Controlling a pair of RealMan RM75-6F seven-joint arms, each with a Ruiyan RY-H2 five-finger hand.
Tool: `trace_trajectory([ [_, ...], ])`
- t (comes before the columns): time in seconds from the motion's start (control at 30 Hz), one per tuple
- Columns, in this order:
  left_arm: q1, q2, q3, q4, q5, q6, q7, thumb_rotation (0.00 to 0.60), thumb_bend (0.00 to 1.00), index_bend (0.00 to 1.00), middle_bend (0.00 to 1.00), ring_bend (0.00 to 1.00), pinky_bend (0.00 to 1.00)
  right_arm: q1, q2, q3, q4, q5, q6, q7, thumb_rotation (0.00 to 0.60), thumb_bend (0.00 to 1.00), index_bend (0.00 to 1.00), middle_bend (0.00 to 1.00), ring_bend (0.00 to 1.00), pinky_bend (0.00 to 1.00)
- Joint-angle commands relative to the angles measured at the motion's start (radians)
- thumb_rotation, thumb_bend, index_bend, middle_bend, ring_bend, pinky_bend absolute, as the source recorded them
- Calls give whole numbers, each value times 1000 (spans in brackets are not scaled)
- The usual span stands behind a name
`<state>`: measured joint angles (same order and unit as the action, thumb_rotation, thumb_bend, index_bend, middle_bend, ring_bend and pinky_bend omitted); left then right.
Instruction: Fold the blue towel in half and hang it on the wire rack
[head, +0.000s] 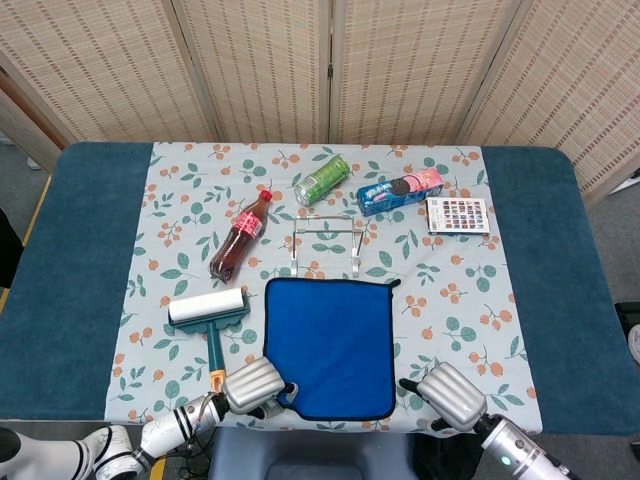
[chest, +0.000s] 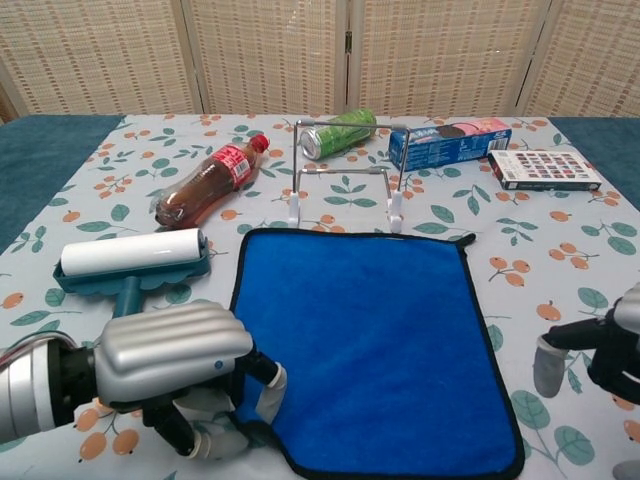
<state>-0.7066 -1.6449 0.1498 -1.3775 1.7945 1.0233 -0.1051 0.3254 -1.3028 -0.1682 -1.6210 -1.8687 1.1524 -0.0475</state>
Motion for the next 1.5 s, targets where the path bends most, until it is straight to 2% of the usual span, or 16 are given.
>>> trace_trajectory([
  [0.03, -2, -6, -1, 6, -4, 1, -8, 600, 361, 551, 1000, 915, 1000, 10, -45, 1, 32, -2, -14, -15, 600, 89, 442, 908, 853, 947],
  [0.47, -9, -24, -9, 28, -19, 13, -45, 600, 372, 590, 1000, 921, 1000, 40, -174, 18, 124, 18, -39, -36, 600, 106, 481, 915, 864, 957],
  [0.97, -11, -23, -11, 20, -32, 26, -71, 600, 372, 589, 1000, 921, 1000, 78, -241, 29, 174, 55, -65, -38, 600, 132, 500, 915, 865, 957],
  [1.37, -9, -13, -10, 10, -38, 33, -74, 600, 372, 587, 1000, 921, 1000, 96, -253, 21, 183, 67, -58, -23, 600, 282, 532, 914, 865, 957],
  [1.5, -9, -10, -12, 9, -42, 32, -79, 600, 372, 585, 1000, 921, 1000, 99, -253, 19, 183, 69, -48, -11, 600, 329, 581, 915, 864, 957],
])
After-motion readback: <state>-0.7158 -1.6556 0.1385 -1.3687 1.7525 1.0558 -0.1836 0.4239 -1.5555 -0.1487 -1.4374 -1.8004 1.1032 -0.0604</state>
